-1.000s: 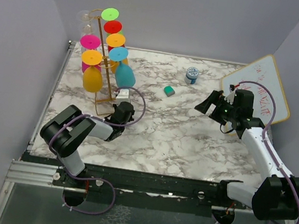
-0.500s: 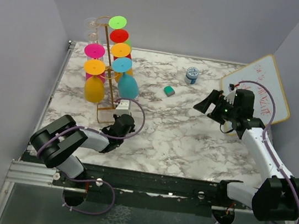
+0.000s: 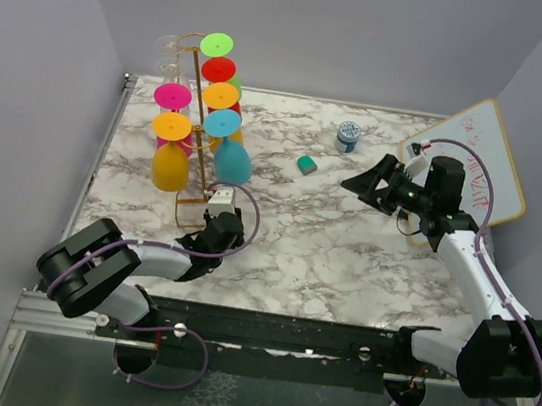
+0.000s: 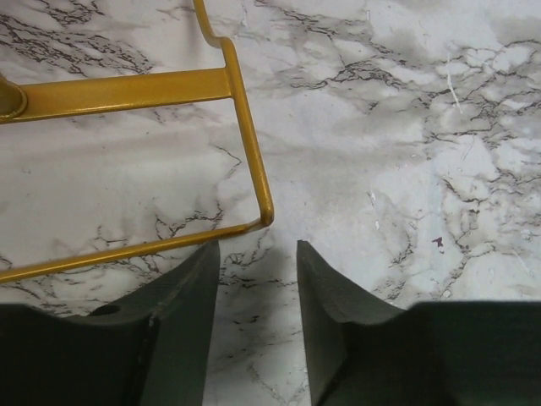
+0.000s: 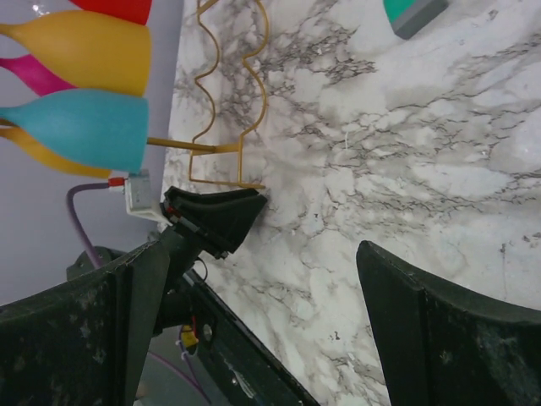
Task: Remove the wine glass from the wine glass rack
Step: Move the wine rack to the center of the board.
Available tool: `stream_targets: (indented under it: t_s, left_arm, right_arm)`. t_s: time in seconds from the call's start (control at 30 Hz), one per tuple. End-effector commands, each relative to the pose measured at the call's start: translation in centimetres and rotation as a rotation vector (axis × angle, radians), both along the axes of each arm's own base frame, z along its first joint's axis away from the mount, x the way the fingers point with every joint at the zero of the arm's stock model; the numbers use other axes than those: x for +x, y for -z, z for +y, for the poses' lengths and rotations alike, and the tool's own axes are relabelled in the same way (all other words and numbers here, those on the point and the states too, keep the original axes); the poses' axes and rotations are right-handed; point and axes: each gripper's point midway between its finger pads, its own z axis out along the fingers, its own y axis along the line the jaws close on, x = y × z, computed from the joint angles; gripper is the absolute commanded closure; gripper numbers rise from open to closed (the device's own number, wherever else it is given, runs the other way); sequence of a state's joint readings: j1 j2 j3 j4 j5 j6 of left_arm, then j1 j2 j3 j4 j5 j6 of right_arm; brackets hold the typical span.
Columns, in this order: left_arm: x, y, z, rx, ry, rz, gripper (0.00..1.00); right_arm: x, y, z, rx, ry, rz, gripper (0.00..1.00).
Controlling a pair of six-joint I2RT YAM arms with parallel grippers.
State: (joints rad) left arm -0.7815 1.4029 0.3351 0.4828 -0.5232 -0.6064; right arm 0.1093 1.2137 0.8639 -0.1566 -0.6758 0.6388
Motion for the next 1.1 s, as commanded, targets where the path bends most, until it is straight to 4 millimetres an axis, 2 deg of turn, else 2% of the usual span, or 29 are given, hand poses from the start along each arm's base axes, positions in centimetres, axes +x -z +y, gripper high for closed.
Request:
stream_targets:
  t_s: [0.0,0.37,0.47,0.67,0.8,0.93,1.07]
  left_arm:
    - [-1.0,0.1,0.1,0.006,0.015,0.045,0.54]
    - [-3.8,0.2,1.4,-0.007,0.038,0.081,0.48]
    - [-4.5,-0.2,1.4,-0.007,0.065,0.091,0.46]
    - [-6.4,-1.7,0.2,-0.096,0.135,0.108,0.43]
    - [-7.6,-3.5,-0.7,-0.129,0.204,0.102,0.43]
    - [-8.5,-4.9,-1.0,-0.139,0.251,0.11,0.43]
    - [-9.4,-5.2,-1.3,-0.126,0.295,0.15,0.43]
  right_arm:
    - [0.0,-2.8,1.1,0.083,-0.066,-0.04,0.0]
    - [0.0,-4.9,1.9,0.135,-0.095,-0.06,0.0]
    - [-0.2,-5.7,2.9,0.137,-0.127,-0.078,0.0]
    - [-0.5,-6.8,6.3,0.137,-0.212,-0.083,0.02]
    - [-0.6,-7.8,8.8,0.137,-0.256,-0.097,0.04]
    - [-0.7,-9.5,11.9,0.172,-0.317,-0.118,0.09]
    - [-0.7,-10.6,15.3,0.181,-0.364,-0.135,0.09]
